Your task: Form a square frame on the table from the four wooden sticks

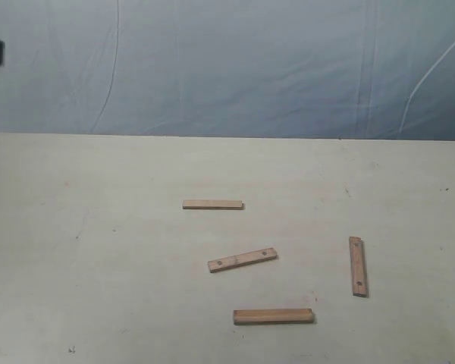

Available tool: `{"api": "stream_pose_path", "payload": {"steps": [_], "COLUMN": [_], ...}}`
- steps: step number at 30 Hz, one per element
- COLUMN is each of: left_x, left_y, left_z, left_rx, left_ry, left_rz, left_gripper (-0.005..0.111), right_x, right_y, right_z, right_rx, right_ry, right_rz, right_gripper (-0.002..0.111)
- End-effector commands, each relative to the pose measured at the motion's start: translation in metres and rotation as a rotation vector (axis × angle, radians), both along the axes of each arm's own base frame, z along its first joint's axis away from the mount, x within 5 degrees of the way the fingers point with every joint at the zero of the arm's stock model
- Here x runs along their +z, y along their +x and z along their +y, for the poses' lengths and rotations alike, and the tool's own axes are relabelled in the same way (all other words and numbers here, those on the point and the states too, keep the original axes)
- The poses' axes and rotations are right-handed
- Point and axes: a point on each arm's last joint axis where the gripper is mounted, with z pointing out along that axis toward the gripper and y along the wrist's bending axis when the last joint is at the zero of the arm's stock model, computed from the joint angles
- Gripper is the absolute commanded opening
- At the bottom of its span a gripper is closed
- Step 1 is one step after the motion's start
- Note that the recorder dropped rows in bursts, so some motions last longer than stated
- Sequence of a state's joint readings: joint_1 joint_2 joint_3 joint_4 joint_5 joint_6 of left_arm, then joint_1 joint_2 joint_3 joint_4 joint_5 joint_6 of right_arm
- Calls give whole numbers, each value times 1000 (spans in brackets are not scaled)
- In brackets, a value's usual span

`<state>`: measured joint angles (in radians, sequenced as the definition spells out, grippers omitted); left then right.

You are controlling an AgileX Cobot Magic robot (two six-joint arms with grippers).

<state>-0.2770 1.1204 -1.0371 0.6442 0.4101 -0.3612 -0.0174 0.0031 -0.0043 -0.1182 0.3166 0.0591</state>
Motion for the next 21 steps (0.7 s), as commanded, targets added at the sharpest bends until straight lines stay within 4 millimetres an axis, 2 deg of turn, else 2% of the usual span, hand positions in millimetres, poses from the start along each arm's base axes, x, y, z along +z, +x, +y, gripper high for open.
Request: {"api": "stream_pose_path", "payload": {"steps": [1,4,6,9,13,16,21], "left_x": [-33,-52,-66,-92,-127,-147,-179], "left_y": [36,46,49,48,40,32,13], "left_z": [-44,-78,-101,-132,-175,-203,-242], "left_rx": [-171,-419,-587,-806,-1033,-1084,-1203], "left_ry": [167,153,128,161,327,370,547], "left_rz": [406,668,773,850,871,864,828], "left_gripper": [0,0,0,0,1,11,42], "right_x": [0,0,0,0,0,0,0], "right_y": [0,0,0,0,0,0,0], "right_z": [0,0,0,0,0,0,0], "right_rx": [-1,-1,-1,-1,-1,-1,-1], "right_ry": [-5,-5,-5,-5,-5,-5,-5], "right_rz": [-9,-9,-9,-9,-9,-9,-9], "right_gripper": [-1,-1,-1,-1,-1,-1,-1]}}
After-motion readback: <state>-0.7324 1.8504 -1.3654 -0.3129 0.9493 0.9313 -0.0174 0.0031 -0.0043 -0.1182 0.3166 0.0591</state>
